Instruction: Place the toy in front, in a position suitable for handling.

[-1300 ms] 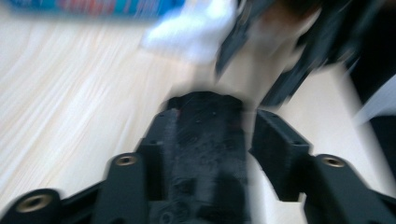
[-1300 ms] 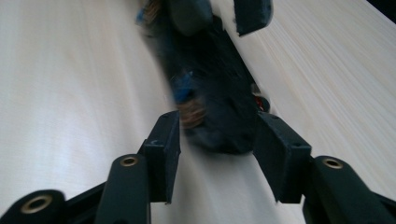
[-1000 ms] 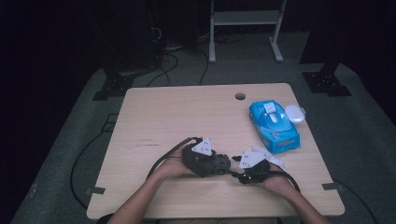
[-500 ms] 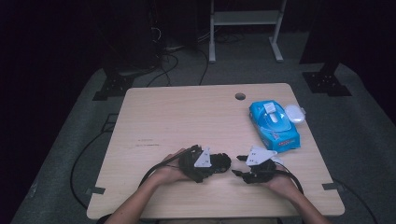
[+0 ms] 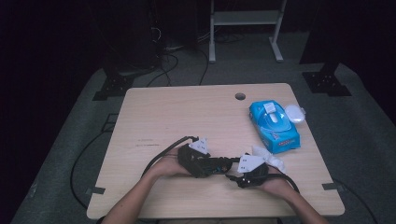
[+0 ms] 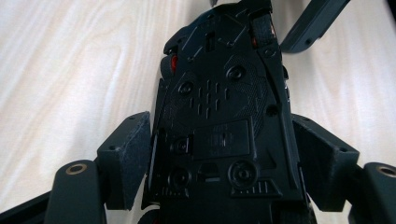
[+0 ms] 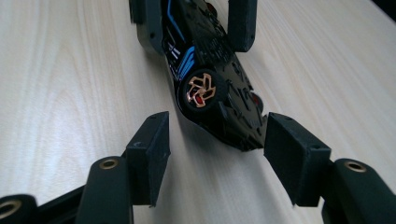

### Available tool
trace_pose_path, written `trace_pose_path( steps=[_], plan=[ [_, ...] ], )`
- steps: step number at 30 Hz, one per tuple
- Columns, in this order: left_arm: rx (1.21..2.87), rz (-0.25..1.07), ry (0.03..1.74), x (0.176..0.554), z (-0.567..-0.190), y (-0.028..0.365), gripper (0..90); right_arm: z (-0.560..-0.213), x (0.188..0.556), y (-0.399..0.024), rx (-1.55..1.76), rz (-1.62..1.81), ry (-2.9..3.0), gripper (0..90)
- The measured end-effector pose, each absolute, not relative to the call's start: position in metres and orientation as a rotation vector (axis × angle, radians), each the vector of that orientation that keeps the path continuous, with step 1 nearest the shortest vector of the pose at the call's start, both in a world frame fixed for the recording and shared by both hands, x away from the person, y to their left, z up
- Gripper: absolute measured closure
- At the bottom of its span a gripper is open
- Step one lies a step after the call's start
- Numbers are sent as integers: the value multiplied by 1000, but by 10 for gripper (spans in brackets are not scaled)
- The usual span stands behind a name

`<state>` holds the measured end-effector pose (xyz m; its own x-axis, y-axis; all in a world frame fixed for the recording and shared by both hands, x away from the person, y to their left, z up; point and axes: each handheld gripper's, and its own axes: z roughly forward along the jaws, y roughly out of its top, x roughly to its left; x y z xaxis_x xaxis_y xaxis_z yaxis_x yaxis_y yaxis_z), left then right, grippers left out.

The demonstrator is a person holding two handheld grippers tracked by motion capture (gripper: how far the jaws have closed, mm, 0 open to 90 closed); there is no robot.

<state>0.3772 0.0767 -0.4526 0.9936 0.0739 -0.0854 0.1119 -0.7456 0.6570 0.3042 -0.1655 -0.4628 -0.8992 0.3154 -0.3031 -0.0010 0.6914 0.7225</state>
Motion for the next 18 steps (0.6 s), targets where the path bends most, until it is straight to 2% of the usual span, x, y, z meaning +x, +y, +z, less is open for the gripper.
trace_pose_path(
  steps=[5, 6, 13, 14, 17, 18],
  plan=[
    [2410, -199, 133, 383, -452, 73, 261, -462, 300, -156, 173, 1042, 2472, 436],
    [2402, -278, 117, 383, -453, 70, 261, -463, 299, -154, 153, 1037, 2474, 454],
    [2337, -396, 156, 390, -453, 71, 273, -460, 296, -153, 114, 1053, 2491, 575],
    [2329, -360, 144, 388, -450, 73, 369, -455, 301, -157, 162, 1129, 2538, 640],
    [2367, -312, 124, 385, -450, 72, 354, -452, 312, -159, 266, 1186, 2617, 641],
    [2384, -234, 97, 382, -450, 72, 354, -452, 320, -162, 336, 1233, 2661, 641]
  ],
)
